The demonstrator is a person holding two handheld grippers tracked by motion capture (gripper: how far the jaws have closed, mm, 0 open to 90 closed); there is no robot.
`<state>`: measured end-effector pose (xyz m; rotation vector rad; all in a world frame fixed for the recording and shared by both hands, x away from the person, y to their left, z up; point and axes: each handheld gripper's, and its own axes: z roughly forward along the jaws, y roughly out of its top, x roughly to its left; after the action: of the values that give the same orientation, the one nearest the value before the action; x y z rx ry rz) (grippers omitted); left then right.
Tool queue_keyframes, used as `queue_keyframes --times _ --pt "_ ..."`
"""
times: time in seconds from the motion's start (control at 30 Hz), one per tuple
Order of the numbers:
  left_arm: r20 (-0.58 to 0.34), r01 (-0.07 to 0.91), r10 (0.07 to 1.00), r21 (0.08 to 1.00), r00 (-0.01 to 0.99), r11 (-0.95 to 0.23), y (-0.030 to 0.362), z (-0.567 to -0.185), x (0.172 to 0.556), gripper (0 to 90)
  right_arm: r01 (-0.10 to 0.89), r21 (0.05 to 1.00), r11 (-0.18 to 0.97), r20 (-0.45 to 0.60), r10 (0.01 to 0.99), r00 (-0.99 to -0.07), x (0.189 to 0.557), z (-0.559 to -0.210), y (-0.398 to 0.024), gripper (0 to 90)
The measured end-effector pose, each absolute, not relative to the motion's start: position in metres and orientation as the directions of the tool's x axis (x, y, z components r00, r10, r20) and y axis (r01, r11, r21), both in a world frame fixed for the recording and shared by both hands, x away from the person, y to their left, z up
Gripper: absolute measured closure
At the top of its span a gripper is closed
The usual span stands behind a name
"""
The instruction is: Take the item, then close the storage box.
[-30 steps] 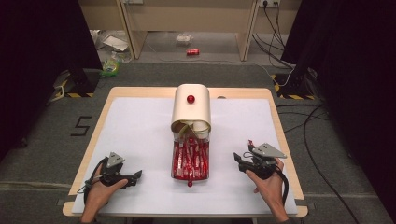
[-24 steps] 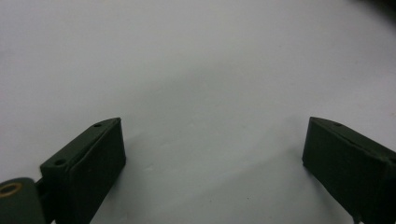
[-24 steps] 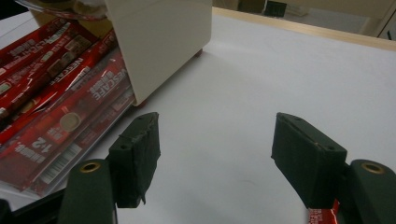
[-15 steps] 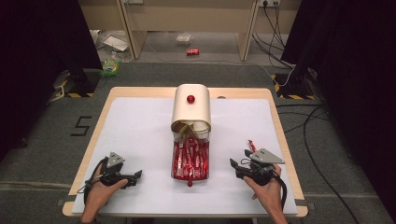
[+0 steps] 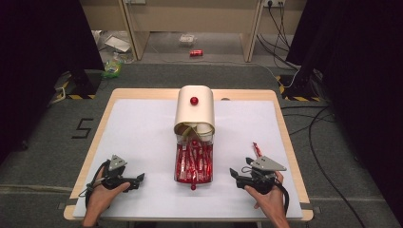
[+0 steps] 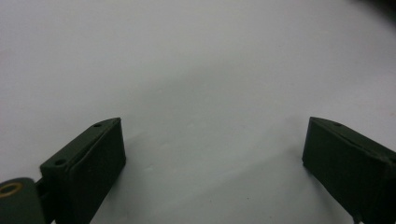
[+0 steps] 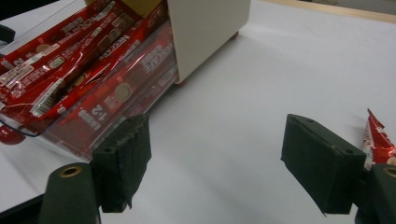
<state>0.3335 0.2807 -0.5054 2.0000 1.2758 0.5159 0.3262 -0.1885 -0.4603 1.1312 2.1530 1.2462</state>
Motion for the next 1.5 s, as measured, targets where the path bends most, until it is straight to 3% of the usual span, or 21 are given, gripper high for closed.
queue_keyframes --times 1.0,1.5 --pt "-0.036 0.62 0.899 0.736 0.436 -0.271 0.281 -0.505 0.333 5.1 0.389 0.85 0.355 0.037 0.697 -0.716 0.302 -0.468 -0.158 21.2" --pt "-0.036 0.62 0.899 0.736 0.436 -0.271 0.281 -0.505 0.333 5.1 0.38 0.837 0.394 0.016 0.677 -0.736 0.299 -0.476 -0.142 20.2"
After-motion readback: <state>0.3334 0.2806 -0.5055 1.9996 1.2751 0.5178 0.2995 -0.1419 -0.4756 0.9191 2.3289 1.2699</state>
